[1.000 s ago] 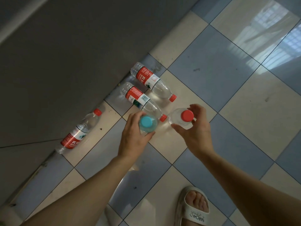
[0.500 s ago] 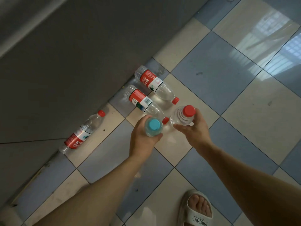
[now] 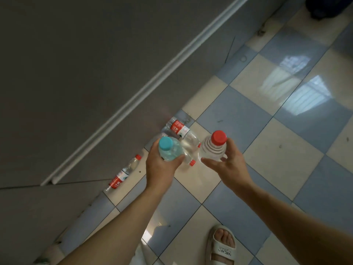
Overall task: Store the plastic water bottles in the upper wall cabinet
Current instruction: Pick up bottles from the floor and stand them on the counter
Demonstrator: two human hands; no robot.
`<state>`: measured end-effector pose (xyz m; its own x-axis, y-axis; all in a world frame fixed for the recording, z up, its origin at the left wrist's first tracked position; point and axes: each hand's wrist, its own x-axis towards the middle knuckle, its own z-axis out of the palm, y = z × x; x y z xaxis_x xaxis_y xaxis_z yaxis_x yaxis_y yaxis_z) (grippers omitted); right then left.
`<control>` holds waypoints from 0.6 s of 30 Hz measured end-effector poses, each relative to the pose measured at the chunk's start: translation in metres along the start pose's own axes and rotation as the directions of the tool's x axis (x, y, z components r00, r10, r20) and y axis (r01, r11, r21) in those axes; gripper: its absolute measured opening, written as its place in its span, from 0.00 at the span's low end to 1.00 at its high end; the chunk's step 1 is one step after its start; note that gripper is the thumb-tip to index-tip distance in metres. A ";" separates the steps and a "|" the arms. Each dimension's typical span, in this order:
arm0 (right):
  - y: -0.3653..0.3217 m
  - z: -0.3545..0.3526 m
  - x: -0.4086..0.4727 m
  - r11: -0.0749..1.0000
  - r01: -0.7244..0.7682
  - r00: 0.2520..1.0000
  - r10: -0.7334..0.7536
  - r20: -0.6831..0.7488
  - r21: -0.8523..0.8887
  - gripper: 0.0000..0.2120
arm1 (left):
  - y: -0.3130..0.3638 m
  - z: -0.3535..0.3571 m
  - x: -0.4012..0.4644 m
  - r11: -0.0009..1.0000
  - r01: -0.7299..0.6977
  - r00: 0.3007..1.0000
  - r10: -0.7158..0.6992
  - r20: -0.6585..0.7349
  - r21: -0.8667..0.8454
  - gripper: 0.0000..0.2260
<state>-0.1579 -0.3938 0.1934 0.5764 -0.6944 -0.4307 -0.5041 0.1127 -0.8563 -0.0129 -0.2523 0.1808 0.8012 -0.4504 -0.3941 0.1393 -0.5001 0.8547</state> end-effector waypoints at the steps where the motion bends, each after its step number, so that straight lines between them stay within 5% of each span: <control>1: -0.023 -0.006 -0.007 1.000 0.013 1.000 -0.013 0.004 0.002 0.34 | 0.020 -0.008 -0.006 1.000 -0.019 1.000 0.019 -0.003 -0.013 0.30; 9: -0.227 -0.063 -0.077 0.976 0.215 0.976 -0.216 0.013 0.017 0.31 | 0.217 -0.073 -0.078 0.972 -0.159 0.987 0.154 -0.041 -0.174 0.33; 18: -0.472 -0.145 -0.191 0.883 0.468 0.875 -0.456 0.166 -0.041 0.29 | 0.438 -0.178 -0.206 0.873 -0.483 0.871 0.471 -0.138 -0.070 0.33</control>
<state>-0.1231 -0.4173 0.7206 0.8406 -0.5406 -0.0340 -0.2017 -0.2543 -0.9459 -0.0134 -0.2463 0.6964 0.8440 -0.5258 0.1059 -0.2247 -0.1674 0.9599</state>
